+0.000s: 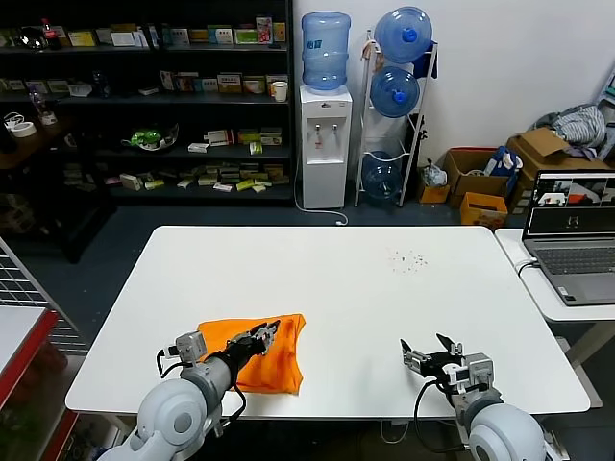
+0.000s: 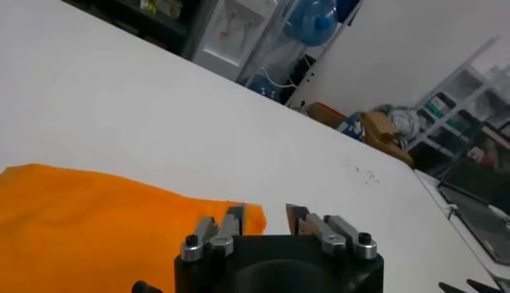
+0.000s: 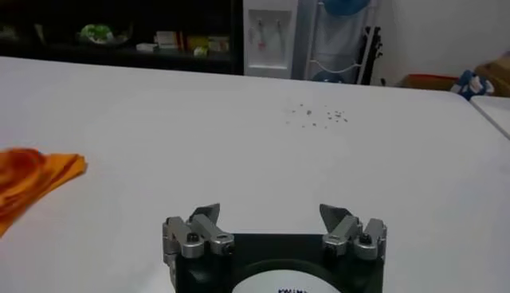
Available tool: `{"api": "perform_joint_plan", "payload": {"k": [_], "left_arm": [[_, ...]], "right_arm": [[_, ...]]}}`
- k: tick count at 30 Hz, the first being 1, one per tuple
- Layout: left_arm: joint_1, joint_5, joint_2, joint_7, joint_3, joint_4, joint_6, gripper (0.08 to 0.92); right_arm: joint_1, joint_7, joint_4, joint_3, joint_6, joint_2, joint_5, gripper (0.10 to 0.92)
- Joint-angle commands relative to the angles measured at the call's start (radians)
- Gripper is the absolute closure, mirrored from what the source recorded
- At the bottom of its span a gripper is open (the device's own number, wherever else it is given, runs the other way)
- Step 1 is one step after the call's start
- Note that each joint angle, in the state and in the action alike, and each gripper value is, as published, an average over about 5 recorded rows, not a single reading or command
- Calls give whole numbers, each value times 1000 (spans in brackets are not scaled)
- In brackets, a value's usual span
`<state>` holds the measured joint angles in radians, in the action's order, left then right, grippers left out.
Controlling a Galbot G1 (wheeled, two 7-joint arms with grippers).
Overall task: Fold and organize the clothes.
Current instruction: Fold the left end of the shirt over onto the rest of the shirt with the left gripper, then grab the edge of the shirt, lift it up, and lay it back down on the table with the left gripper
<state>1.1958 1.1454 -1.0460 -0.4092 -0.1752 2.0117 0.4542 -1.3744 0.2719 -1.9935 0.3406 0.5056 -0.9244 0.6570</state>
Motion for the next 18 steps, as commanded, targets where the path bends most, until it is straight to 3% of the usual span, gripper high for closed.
{"api": "perform_joint_plan", "payload": {"k": [1,4,11,18], "left_arm": [[50,6,67,-1,-53,38,7,469],[95,-49,141,33,-130,36,7,382],[205,-167,367,313,-324,-122,-32,203],[173,-87,459,447,-270,-251,-19,177]], "right_arm": [[3,-2,4,-2,-2,1,1,203],[4,-5,4,-3,-4,-1,0,203],[9,-12,5,-9,-9,-2,1,203],[3,-14,-1,-5,-10,1,3,203]]}}
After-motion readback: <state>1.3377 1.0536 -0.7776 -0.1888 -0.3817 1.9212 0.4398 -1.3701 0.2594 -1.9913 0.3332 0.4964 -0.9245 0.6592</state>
